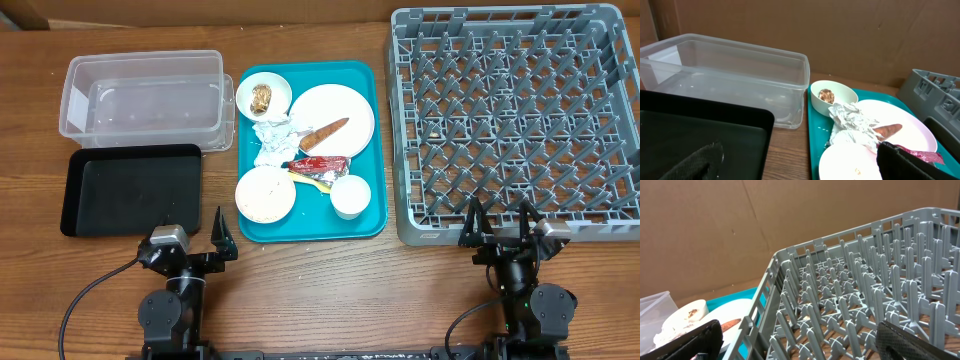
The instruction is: Sort waste into correct bins and load items into the dishwasher
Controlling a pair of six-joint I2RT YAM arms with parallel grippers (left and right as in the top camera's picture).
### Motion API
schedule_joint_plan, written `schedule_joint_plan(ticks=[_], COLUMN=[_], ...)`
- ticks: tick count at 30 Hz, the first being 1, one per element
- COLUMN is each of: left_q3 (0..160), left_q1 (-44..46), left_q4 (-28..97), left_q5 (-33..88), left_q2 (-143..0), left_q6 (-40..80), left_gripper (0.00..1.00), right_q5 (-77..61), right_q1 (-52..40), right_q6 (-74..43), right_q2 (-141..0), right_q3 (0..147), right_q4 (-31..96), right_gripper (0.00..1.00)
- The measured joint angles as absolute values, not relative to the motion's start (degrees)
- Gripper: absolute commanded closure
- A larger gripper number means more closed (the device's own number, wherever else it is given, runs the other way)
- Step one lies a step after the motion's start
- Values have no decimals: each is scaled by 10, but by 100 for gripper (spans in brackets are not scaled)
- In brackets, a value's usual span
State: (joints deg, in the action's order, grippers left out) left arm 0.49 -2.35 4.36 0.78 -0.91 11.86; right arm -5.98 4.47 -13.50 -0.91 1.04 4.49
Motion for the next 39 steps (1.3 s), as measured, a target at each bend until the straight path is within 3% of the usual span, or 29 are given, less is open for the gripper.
schedule_joint_plan(ticks=[25,35,39], left_q3=[5,5,22], left_q1=[-23,-23,-23], left_q4=[44,34,33], left_q5=[8,17,52], left_q2=[-9,-9,-9], left_q6=[119,114,85], left_gripper=[0,0,0], right_q5=[-62,-96,-119], right_q1=[45,45,45], right_q6=[-135,-135,-135], right_q2=[-9,-9,-10], right_q3=[10,12,67], right_q4=[43,-22,1], right_gripper=[0,0,0])
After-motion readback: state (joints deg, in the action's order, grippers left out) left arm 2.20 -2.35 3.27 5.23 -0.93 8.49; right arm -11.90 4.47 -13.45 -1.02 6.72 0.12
